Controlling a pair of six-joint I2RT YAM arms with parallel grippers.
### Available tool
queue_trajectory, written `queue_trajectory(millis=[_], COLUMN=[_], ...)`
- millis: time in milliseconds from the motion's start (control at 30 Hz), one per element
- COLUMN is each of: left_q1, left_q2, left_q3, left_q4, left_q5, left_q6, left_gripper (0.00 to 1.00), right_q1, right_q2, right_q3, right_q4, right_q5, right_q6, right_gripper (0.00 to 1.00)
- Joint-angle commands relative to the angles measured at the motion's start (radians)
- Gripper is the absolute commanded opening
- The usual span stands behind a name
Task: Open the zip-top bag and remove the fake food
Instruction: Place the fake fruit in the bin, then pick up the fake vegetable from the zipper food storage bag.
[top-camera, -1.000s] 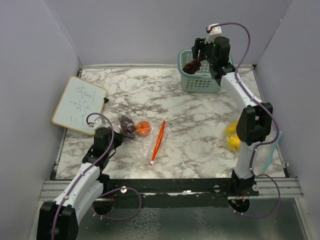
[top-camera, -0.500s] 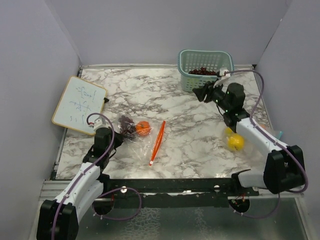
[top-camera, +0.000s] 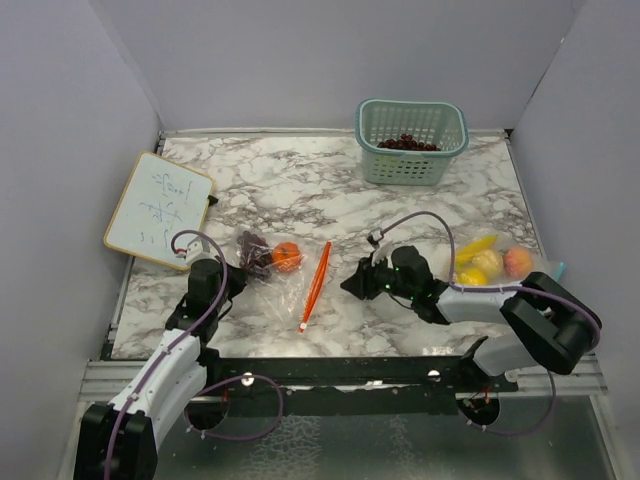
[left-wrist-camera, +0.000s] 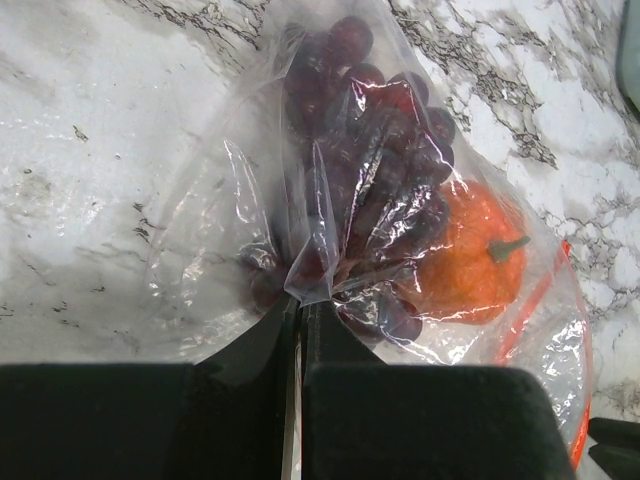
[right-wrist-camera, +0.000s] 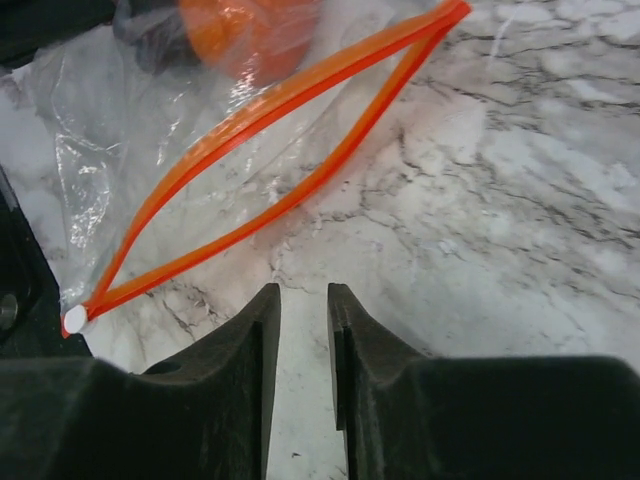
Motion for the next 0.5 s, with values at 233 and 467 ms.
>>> queue_trajectory(millis=[233,467], left_q1=[0.001,0.002], left_q2=[-0.02,-0.053], left_q3=[-0.001,-0.032], left_q4=[-0.016,-0.018], left_q5=[0.036,0.054], left_q6=[-0.007,-0.029], left_gripper=[0.0,0.0], right_q1=[0.181,0.183], right_q2=[0.27,0.429], right_q3=[0.163,0.252], right_q4=[0.221,0.358], right_q5=[0.094,0.103], right_q6=[0.036,0.059], right_gripper=[0.14,0.11])
